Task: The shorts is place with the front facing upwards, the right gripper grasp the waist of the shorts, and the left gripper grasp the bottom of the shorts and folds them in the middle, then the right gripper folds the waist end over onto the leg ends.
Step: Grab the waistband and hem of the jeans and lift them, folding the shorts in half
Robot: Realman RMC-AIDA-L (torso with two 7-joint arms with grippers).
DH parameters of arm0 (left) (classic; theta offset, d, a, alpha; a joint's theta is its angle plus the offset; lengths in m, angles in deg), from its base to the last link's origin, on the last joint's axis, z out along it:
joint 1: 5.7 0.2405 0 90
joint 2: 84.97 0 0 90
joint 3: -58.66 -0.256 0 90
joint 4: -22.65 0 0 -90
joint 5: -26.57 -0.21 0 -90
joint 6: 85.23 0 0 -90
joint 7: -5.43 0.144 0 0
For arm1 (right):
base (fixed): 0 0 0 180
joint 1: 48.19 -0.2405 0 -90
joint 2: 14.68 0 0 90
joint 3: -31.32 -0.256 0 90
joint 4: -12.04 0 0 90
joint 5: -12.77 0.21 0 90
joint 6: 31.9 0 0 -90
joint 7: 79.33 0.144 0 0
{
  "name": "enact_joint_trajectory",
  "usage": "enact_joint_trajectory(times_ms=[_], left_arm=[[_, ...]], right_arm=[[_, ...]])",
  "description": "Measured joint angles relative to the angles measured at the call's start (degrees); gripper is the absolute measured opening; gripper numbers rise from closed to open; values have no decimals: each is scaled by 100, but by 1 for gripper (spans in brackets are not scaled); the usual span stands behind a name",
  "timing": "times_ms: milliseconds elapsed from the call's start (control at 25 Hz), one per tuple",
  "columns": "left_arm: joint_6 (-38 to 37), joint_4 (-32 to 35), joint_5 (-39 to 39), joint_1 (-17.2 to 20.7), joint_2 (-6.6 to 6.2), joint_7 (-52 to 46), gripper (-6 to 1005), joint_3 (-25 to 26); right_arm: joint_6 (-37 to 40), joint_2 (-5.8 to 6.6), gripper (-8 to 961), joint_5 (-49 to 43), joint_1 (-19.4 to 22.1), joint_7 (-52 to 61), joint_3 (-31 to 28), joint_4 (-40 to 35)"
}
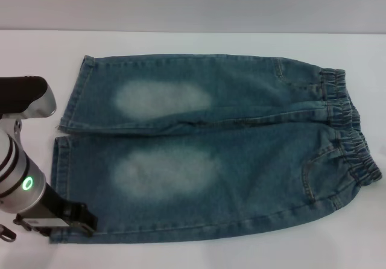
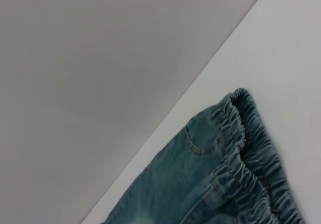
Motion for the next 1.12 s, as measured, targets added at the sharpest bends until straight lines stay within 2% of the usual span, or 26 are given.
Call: enact_joint_trajectory(times_ms=[320,400,840,1120], left_arm=[[25,44,46,-59,-12,22,765,36],[25,46,40,-66,-12,21,533,39],[153,93,-10,-186,-13,15,111,15],[190,169,-9,-222,-13,15,52,9]], right_arm=[[-1,23,795,32,-27,11,-13,0],[-5,27,795,37,-34,15,-15,5],[-8,29,794,-39,44,68,-195,27],[-91,-6,794,-649,81,96,-454,73]])
